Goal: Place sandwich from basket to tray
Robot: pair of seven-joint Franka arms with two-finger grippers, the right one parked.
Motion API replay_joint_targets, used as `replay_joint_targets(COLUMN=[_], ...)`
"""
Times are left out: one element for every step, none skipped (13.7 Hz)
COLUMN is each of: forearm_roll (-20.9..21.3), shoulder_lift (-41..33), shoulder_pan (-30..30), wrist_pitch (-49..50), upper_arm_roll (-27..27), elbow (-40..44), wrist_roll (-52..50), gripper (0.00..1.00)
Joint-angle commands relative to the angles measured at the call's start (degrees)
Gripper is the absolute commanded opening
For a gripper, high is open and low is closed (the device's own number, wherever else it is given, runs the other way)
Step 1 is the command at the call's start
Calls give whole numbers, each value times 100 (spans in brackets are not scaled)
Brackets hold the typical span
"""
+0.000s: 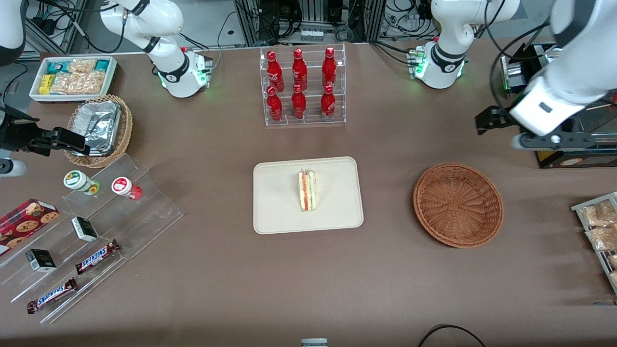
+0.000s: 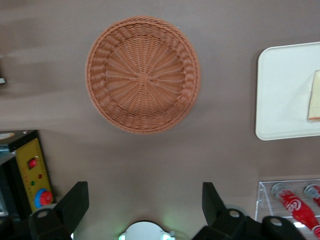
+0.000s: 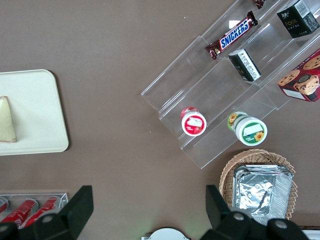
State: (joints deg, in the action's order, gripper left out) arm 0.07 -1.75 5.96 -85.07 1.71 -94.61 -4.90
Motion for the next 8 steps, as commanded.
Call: replay_joint_targets(forearm_roll=[-174, -166, -140, -122, -148, -174, -157, -166], shoulder_lift=[-177, -159, -150, -116, 7, 130, 227, 315], shoulder_pan=[-112, -217, -244, -253, -323, -384, -385, -368], wrist_pitch=[52, 52, 78, 52, 61, 87, 96, 96], upper_arm_roll=[-171, -171, -171, -163, -154, -145, -128, -84], elbow=[-58, 38, 82, 135, 310, 529, 705, 811], wrist_roll=[279, 287, 288, 218, 269, 313, 349, 314], gripper=[100, 100, 100, 100, 100, 100, 100, 100])
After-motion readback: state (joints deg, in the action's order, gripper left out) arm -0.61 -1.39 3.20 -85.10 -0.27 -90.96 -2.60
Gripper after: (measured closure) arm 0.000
